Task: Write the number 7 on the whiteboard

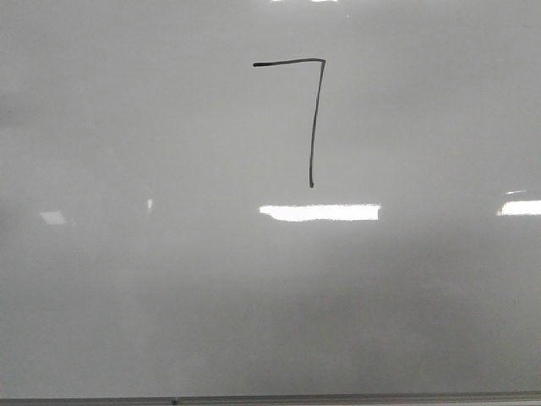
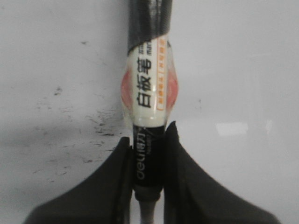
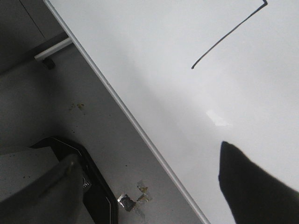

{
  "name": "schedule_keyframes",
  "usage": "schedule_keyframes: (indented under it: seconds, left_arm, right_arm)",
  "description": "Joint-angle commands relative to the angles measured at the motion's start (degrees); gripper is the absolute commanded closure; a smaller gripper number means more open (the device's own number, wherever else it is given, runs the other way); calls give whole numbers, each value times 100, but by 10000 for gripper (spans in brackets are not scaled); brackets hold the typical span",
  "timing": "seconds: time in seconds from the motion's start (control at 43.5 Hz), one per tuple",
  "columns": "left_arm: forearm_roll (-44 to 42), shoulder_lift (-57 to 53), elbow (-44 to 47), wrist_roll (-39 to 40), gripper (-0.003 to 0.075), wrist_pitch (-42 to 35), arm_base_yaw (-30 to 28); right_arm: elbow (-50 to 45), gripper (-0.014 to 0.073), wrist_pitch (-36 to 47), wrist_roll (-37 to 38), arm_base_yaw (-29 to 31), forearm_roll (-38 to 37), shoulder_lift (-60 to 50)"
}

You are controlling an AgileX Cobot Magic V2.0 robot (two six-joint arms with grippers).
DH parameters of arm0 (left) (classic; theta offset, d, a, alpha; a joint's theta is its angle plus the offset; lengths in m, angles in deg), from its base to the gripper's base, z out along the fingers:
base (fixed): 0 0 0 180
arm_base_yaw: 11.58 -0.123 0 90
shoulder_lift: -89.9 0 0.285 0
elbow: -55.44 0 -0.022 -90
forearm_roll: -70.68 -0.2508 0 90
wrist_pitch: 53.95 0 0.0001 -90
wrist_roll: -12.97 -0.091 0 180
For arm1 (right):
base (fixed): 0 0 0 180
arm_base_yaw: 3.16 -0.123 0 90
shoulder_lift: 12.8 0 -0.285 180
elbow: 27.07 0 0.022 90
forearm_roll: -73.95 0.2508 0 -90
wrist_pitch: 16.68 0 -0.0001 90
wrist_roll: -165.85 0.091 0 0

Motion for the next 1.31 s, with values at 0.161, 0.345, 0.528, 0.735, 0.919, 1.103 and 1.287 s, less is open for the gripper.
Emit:
schedule_keyframes:
  seconds: [0.161, 0.345, 0.528, 0.735, 0.919, 1.103, 1.287]
  left_arm:
    - [178, 556, -157, 63, 704, -1063, -7]
    - [191, 777, -157, 63, 571, -1117, -7]
    - [191, 784, -157, 63, 404, -1078, -7]
    - [72, 464, -207, 63, 324, -559, -7]
    - [-60, -515, -328, 63, 325, 349, -7]
    - [31, -1661, -374, -17, 336, 1401, 215]
    - [726, -2828, -374, -615, 336, 1991, 931]
  right_arm:
    - [147, -20, 225, 6, 35, 163, -102]
    - [147, -20, 224, 6, 35, 175, -102]
    - [147, -20, 263, 52, 35, 193, -102]
    - [147, -20, 291, 351, 35, 104, -155]
    - [147, -20, 304, 1447, 35, -754, -441]
    - [106, -20, 302, 2450, 35, -1280, -894]
    - [-396, -20, 543, 2469, 35, -1280, -1514]
